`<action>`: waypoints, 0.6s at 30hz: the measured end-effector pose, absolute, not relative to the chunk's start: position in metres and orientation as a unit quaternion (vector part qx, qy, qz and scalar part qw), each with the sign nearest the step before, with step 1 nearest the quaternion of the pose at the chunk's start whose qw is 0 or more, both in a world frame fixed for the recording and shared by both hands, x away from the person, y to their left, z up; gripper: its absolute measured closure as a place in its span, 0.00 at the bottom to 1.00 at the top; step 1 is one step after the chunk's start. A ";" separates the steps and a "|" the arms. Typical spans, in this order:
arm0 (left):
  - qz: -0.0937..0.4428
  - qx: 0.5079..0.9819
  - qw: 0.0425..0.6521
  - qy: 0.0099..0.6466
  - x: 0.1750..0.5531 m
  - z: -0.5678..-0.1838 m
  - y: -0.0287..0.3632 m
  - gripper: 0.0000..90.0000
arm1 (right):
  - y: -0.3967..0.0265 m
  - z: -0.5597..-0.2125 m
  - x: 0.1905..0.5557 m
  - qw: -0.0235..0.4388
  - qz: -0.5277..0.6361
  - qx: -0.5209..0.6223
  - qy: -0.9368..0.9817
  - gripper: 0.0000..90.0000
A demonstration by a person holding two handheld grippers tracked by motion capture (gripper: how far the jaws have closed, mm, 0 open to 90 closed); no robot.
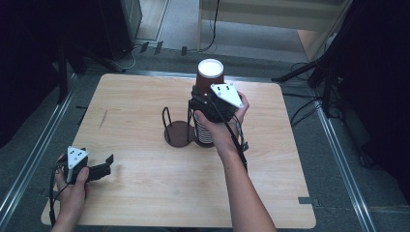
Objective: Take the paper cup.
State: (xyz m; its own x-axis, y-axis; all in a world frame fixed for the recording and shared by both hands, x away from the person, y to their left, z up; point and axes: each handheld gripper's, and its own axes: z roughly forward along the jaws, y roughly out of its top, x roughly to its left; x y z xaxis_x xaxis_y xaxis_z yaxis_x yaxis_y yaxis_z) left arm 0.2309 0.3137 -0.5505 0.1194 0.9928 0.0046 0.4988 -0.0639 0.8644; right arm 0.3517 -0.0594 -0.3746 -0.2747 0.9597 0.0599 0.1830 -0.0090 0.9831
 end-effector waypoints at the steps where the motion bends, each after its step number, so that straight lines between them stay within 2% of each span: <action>1: 0.333 0.650 0.371 0.574 0.231 -0.550 0.314 0.03 | -0.059 -0.374 0.352 0.369 0.528 0.477 0.598 0.11; 18: 0.328 0.640 0.382 0.581 0.231 -0.550 0.317 0.03 | -0.060 -0.347 0.350 0.376 0.569 0.464 0.565 0.13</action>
State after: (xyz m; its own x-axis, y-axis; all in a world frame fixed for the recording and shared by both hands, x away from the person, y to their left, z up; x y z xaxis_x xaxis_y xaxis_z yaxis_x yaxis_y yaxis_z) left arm 0.2312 0.3168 -0.5503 0.1105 0.9936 -0.0247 0.4919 -0.0331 0.8700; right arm 0.3502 -0.0603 -0.3471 -0.2859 0.9527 0.1032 0.0970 -0.0784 0.9922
